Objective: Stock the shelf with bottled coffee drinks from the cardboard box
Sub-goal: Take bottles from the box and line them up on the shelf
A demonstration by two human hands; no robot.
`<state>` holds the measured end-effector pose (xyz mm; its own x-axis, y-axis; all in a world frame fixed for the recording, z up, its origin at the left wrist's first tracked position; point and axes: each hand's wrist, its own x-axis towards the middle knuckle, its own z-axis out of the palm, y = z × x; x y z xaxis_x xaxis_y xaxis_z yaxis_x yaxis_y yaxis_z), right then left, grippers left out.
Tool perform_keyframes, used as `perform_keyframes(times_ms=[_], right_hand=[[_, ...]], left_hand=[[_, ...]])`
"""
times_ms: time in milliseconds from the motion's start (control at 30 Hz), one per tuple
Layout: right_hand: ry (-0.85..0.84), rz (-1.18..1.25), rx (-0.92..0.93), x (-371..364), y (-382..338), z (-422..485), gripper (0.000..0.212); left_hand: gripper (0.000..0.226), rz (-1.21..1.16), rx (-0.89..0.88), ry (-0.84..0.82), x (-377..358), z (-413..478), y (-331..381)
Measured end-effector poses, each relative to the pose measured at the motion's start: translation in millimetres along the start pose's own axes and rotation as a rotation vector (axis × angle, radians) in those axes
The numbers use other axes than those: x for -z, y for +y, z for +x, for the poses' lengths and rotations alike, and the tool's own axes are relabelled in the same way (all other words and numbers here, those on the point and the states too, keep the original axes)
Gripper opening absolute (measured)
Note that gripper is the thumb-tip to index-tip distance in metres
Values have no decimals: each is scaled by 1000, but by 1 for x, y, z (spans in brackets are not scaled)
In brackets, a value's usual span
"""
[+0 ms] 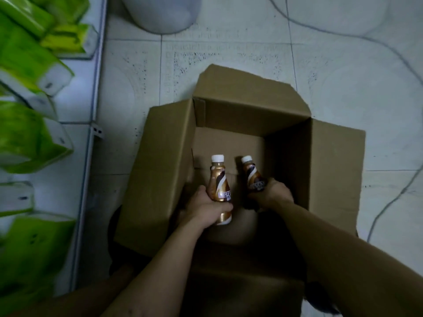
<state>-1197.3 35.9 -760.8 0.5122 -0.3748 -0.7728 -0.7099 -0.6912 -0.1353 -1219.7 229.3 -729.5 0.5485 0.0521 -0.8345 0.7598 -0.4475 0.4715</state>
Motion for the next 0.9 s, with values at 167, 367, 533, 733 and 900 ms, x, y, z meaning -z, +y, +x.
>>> perform_keyframes(times_ms=[167, 367, 533, 733, 900], right_hand=[[-18, 304, 106, 12, -4, -49, 63], [82, 278, 390, 63, -16, -134, 62], [195, 296, 577, 121, -24, -220, 57], [293, 428, 813, 164, -39, -342, 51], [340, 471, 1045, 180, -62, -424, 47]], left_hand=[[58, -50, -115, 54, 24, -46, 19], [62, -40, -299, 128, 61, -115, 47], [62, -53, -487, 211, 90, -189, 65], [55, -109, -693, 341, 122, -289, 74], [57, -175, -870, 486, 160, -366, 80]])
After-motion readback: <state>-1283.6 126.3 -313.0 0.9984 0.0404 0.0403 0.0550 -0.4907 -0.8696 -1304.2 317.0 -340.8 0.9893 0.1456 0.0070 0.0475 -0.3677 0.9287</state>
